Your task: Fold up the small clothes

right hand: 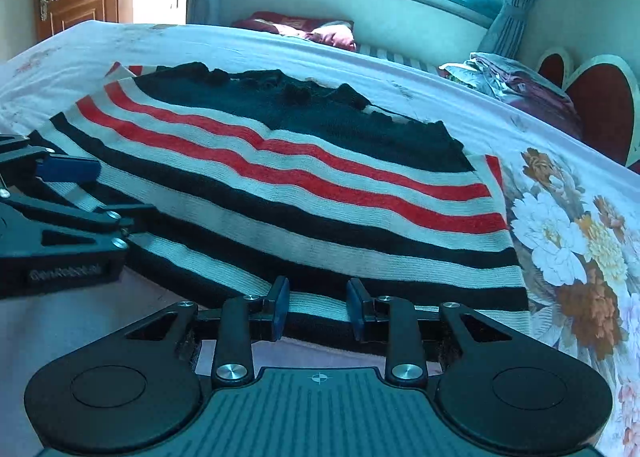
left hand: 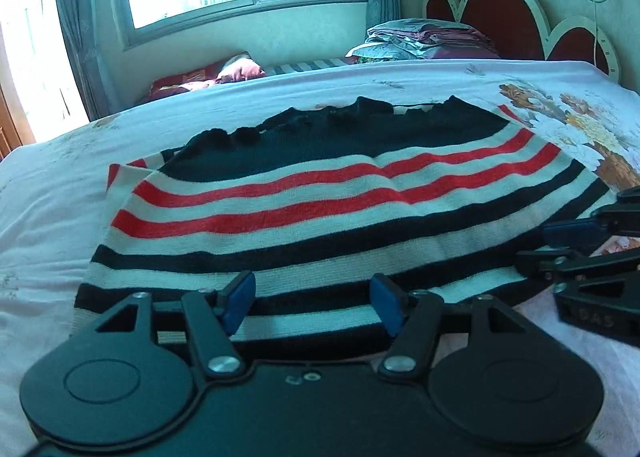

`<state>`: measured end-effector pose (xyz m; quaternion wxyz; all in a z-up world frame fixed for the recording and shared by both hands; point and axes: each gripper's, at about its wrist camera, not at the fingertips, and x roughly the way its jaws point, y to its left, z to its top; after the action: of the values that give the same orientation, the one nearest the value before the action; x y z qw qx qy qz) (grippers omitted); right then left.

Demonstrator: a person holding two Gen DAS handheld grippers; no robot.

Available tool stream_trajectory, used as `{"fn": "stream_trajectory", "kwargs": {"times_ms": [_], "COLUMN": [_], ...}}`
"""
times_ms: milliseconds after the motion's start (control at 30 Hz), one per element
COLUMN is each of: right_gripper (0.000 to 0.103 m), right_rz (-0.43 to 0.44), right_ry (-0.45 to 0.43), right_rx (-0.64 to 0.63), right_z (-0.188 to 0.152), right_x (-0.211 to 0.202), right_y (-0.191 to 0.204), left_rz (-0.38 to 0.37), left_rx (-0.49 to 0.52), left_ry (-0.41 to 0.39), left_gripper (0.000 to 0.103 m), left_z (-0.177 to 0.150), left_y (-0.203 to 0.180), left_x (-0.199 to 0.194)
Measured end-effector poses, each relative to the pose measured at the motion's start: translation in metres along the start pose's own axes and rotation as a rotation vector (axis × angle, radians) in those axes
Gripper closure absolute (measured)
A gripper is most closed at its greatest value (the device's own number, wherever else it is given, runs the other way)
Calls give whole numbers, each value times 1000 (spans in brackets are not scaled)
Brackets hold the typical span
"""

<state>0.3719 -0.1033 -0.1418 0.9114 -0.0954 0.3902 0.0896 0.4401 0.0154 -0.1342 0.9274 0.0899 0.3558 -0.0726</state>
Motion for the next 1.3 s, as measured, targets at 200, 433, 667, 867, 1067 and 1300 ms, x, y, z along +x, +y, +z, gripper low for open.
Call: {"fn": "stream_trajectory", "kwargs": {"times_ms": [200, 433, 667, 867, 1067, 1300], "right_gripper": [73, 73, 73, 98, 98, 98], "right_rz": [-134, -95, -9, 115, 0, -37], "right_ry": [56, 17, -35, 37, 47, -72], "right_rx": [68, 206, 349, 410, 360, 171], "right_z": [-30, -45, -25, -33, -35, -24], "right_x": [-17, -38, -25, -18, -20, -43], "right_y": [-68, -101, -136, -150, -131, -90], "left_rz": [110, 91, 90, 55, 55, 92], "left_rx": [-72, -115, -116, -115, -108, -61], "left_ry": [17, 18, 13, 25, 41, 35], "left_gripper": [40, 41, 42, 42, 42, 42], "left_z": [-24, -28, -27, -28, -24, -18], "left_y": [66, 80, 80, 88, 88, 67], "left_x": [-11, -17, -19, -15, -12, -11]}}
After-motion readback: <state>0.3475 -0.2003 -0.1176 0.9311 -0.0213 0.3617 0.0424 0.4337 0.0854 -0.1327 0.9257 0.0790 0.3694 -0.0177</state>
